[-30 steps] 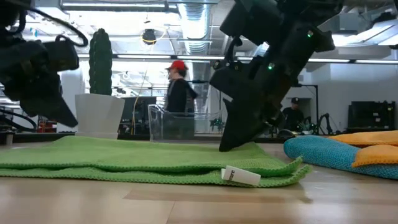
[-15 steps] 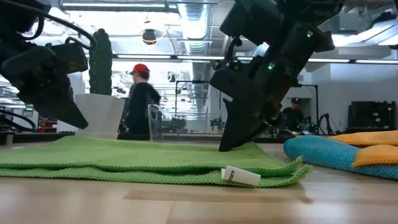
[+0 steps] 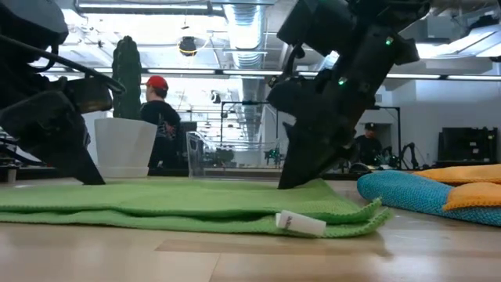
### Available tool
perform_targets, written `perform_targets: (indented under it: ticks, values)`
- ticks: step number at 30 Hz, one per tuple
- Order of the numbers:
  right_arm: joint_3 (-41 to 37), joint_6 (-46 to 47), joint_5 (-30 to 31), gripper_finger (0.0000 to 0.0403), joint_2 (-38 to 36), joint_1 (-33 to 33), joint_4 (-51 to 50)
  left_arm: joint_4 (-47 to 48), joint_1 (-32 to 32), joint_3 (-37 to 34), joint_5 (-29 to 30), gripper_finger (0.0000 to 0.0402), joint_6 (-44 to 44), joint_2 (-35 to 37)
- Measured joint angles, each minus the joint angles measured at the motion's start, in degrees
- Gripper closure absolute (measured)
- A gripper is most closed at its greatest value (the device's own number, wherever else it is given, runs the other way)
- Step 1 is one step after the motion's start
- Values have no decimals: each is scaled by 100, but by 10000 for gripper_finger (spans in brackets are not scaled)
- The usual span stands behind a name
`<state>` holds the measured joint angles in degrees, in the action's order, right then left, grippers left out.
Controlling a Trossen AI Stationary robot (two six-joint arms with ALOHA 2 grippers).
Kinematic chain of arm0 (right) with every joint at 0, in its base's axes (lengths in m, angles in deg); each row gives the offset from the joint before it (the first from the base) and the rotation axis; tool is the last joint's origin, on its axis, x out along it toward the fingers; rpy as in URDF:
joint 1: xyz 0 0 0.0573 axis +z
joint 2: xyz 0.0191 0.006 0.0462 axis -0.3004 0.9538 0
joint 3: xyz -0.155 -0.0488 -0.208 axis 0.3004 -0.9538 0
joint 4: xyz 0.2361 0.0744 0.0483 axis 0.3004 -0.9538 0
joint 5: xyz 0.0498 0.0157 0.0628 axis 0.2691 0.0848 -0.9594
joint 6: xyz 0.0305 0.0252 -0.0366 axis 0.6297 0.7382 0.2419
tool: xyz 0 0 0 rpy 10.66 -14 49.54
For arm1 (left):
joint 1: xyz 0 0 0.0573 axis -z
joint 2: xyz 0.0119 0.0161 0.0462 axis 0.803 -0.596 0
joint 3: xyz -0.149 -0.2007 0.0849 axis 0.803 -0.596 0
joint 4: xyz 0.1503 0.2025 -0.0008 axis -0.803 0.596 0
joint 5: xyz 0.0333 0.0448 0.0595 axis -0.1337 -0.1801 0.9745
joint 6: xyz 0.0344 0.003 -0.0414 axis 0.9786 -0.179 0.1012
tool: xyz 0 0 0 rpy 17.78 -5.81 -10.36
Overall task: Fold microfiber towels
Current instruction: Fold the green towel
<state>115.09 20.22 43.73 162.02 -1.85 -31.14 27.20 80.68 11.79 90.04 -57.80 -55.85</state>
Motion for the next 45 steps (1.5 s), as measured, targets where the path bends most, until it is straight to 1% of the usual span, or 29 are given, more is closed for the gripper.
perform_targets:
  ticks: [3,6,10,13,15,19,25,30,32,34,38,40,42,44,45]
  values:
    - [-18,-269,-54,285,-210,4,-45,174,0,-10,-51,401,-6,96]
    - [-10,-711,32,285,-483,-30,149,271,0,-11,-54,401,-13,191]
    - [-7,-1477,94,285,-548,-39,1085,360,0,-21,-20,401,-20,276]
    - [9,-1871,88,285,-316,-48,2031,362,-30,-22,13,401,-15,275]
    - [4,-2047,62,285,-28,-72,2624,377,-69,-22,43,401,-15,275]
    - [3,-2107,68,285,465,-166,3305,401,-169,-22,58,401,-12,275]
    - [-3,-1788,89,285,1084,-352,3299,613,-264,-11,81,401,-17,282]
    - [36,-1535,-29,285,1272,-452,3398,784,-276,75,-85,401,-19,304]
    - [30,-1611,-50,285,1276,-454,3428,1156,-266,236,-292,402,2,427]
    - [30,-1764,-55,285,1219,-454,3420,1696,-254,448,-391,401,212,550]
    - [23,-1840,-65,285,1199,-454,3428,3144,-325,767,-80,401,253,912]
    - [14,-1838,-72,285,1198,-454,3483,3500,-354,816,-29,401,94,1109]
    - [-3,-1879,-90,285,1127,-452,3490,3342,-344,841,111,401,-191,1353]
    - [-7,-1961,-116,285,1121,-448,3551,2704,-252,840,424,401,-332,1500]
    - [-11,-1979,-120,285,1083,-450,3549,2289,-183,834,609,401,-241,1530]
